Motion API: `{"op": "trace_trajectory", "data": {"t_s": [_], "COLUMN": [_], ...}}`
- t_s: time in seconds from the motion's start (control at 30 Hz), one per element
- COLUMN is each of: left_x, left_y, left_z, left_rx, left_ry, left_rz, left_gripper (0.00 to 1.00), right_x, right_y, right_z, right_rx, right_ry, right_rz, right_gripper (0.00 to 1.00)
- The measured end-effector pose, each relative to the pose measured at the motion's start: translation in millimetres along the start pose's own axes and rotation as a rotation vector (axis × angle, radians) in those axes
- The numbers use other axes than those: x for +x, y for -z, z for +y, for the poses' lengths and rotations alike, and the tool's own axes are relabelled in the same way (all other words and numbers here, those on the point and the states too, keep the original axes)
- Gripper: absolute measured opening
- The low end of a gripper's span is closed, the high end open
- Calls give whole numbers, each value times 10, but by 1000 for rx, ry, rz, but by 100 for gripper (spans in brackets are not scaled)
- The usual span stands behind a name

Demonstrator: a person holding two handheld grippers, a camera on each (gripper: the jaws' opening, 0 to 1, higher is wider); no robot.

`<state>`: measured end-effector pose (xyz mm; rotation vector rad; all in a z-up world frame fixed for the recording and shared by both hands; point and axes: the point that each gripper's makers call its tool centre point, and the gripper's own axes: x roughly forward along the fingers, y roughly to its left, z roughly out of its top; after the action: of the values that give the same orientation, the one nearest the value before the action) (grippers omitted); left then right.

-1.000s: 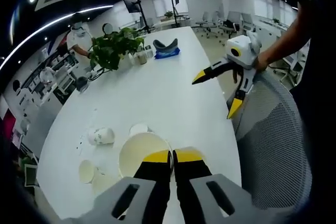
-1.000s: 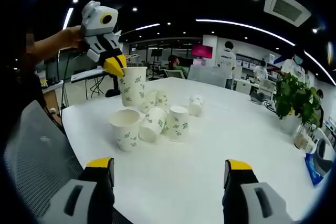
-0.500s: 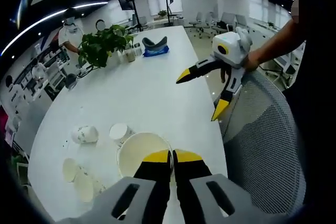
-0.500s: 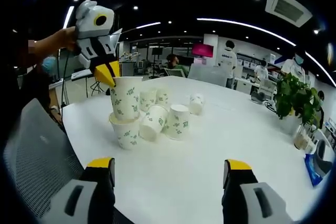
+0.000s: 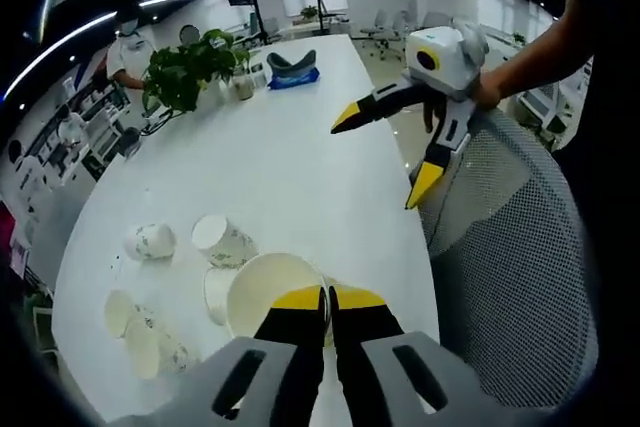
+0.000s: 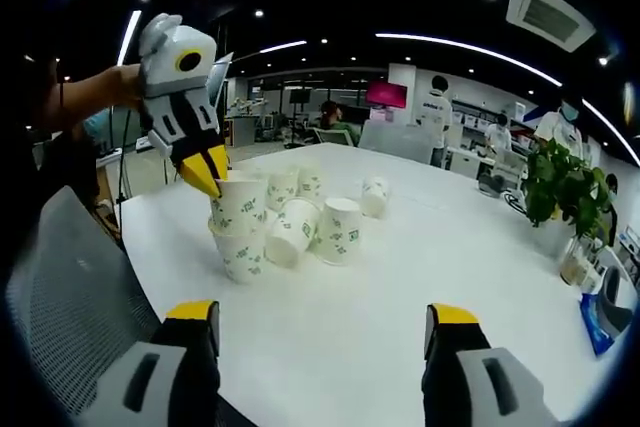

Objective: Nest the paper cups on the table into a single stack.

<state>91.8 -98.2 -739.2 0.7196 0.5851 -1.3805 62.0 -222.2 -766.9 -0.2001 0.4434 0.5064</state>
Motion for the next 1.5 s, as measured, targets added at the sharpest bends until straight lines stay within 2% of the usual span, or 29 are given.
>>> {"op": "trace_trajectory", "data": {"t_s": [0.13, 0.37, 0.53, 0.77, 1.03, 1.17, 1.37, 1.5], "left_x": [66, 151, 201, 303, 388, 404, 345, 263], "left_y": [88, 140, 147, 219, 294, 348, 286, 237], "left_z": [-3, -12, -67, -133, -139, -173, -208, -175], "left_rx": [-12, -47, -106, -120, -115, -91, -60, -57], "left_ry": [4, 23, 64, 106, 115, 117, 105, 89], "left_rz": [20, 16, -3, 7, 30, 60, 71, 55], "left_gripper": [0, 0, 0, 1, 2, 3, 6, 9], "right_x": [-1, -4, -3, 3, 6, -4, -5, 6], "right_y": [-1, 9, 27, 52, 55, 29, 13, 42], "right_z": [7, 8, -5, 4, 12, 2, 7, 19], "right_rx": [-1, -2, -1, -6, -9, -6, 3, 0], "right_ry": [0, 0, 1, -4, -4, 8, 5, -7], "right_rz": [2, 6, 9, 21, 27, 20, 13, 24], "right_gripper": [85, 85, 84, 84, 84, 83, 83, 83]}}
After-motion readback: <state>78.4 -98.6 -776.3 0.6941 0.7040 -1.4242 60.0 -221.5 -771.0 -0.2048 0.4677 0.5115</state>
